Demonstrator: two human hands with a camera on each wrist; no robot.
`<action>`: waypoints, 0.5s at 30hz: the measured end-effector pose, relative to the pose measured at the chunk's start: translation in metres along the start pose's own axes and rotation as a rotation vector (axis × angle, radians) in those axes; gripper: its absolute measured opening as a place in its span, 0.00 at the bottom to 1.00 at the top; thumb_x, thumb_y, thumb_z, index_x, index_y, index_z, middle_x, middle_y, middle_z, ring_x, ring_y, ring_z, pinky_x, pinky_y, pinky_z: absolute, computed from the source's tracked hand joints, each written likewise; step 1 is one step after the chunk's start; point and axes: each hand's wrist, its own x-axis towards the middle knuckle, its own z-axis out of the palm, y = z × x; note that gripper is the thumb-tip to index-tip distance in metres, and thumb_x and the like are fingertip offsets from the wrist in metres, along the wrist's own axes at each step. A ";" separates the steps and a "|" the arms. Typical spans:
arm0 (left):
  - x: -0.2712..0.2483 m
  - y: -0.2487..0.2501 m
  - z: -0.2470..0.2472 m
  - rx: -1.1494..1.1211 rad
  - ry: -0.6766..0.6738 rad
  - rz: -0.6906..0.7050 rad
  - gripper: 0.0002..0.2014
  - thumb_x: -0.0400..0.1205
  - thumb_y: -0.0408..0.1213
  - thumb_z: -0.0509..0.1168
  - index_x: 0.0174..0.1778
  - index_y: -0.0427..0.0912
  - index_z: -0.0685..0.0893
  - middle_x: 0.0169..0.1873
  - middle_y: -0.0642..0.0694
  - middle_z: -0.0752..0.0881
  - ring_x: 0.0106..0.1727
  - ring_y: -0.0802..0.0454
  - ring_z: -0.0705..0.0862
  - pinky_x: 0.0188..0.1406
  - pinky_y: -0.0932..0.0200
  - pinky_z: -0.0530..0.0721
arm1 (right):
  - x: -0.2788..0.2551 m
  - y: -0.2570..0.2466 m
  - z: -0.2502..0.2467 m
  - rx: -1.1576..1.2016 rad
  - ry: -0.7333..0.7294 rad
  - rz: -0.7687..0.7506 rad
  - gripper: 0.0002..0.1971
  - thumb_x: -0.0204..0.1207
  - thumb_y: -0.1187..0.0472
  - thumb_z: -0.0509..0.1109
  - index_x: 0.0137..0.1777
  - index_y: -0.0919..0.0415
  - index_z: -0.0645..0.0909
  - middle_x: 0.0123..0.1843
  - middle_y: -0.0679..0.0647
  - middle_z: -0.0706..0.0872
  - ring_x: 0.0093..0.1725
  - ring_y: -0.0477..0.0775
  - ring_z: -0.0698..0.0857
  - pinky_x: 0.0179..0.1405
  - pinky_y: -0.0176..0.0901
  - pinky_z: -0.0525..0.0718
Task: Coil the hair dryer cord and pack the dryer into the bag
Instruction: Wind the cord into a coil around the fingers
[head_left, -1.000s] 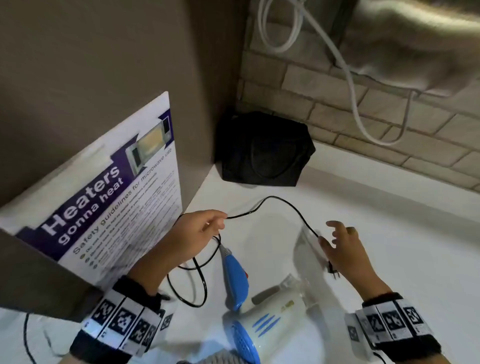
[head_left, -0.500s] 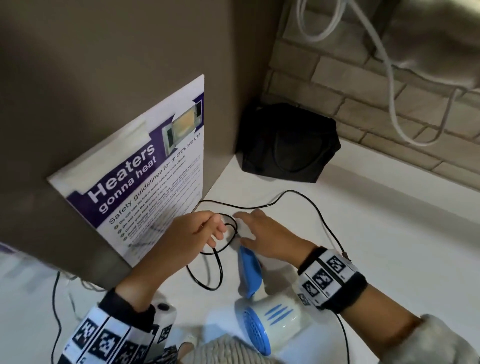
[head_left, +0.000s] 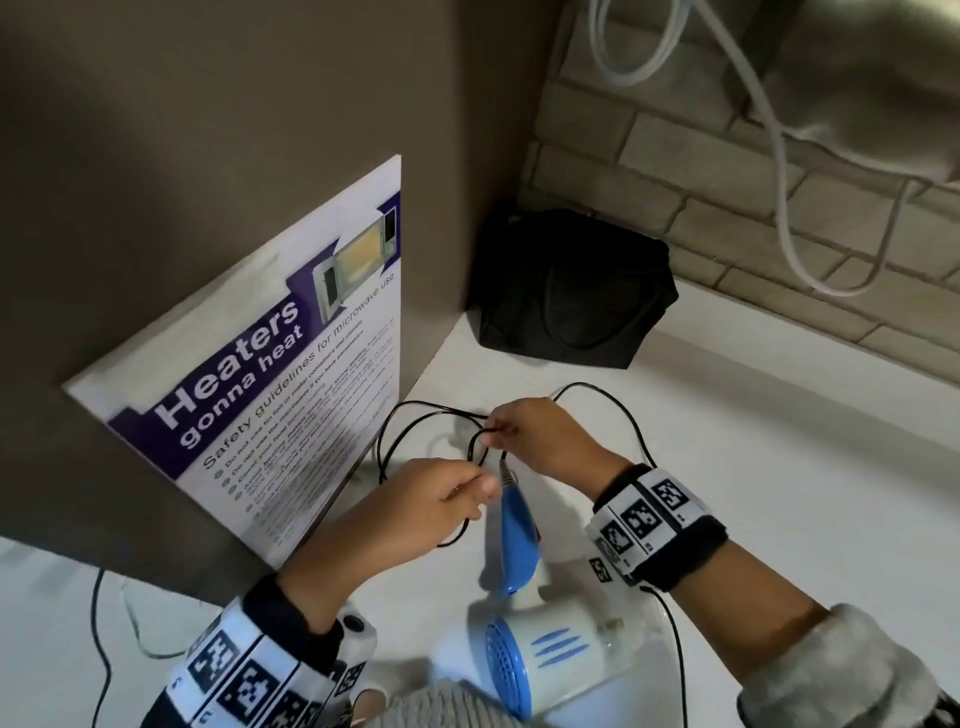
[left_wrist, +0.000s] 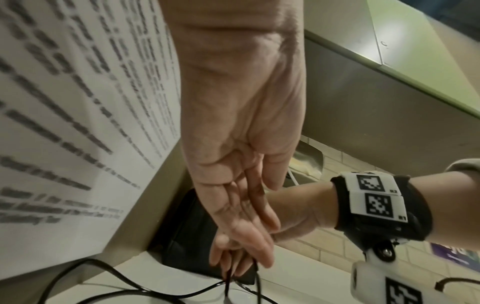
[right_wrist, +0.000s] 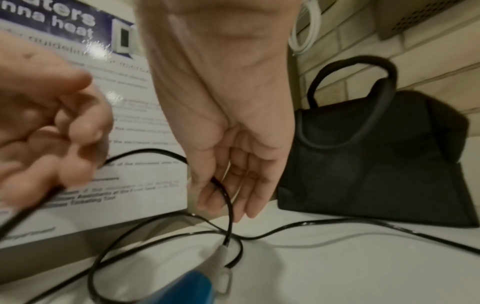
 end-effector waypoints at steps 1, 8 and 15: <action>0.002 0.004 0.001 0.028 -0.008 0.005 0.12 0.84 0.48 0.58 0.51 0.54 0.87 0.47 0.48 0.91 0.49 0.52 0.89 0.53 0.47 0.86 | -0.004 0.004 -0.007 0.013 0.042 0.026 0.11 0.78 0.52 0.68 0.48 0.59 0.86 0.47 0.55 0.90 0.49 0.55 0.85 0.47 0.45 0.78; 0.029 0.026 0.017 0.095 -0.087 -0.022 0.23 0.83 0.52 0.57 0.74 0.50 0.73 0.69 0.53 0.79 0.68 0.57 0.79 0.67 0.63 0.73 | -0.046 0.002 -0.048 0.290 0.386 0.088 0.11 0.79 0.61 0.67 0.58 0.51 0.72 0.33 0.50 0.90 0.26 0.48 0.88 0.37 0.50 0.90; 0.049 0.050 0.032 -0.341 -0.089 0.089 0.15 0.82 0.43 0.63 0.61 0.40 0.79 0.55 0.44 0.89 0.58 0.53 0.87 0.65 0.49 0.81 | -0.075 -0.021 -0.072 0.379 0.404 0.013 0.11 0.80 0.67 0.63 0.50 0.50 0.83 0.36 0.51 0.90 0.32 0.47 0.89 0.38 0.45 0.89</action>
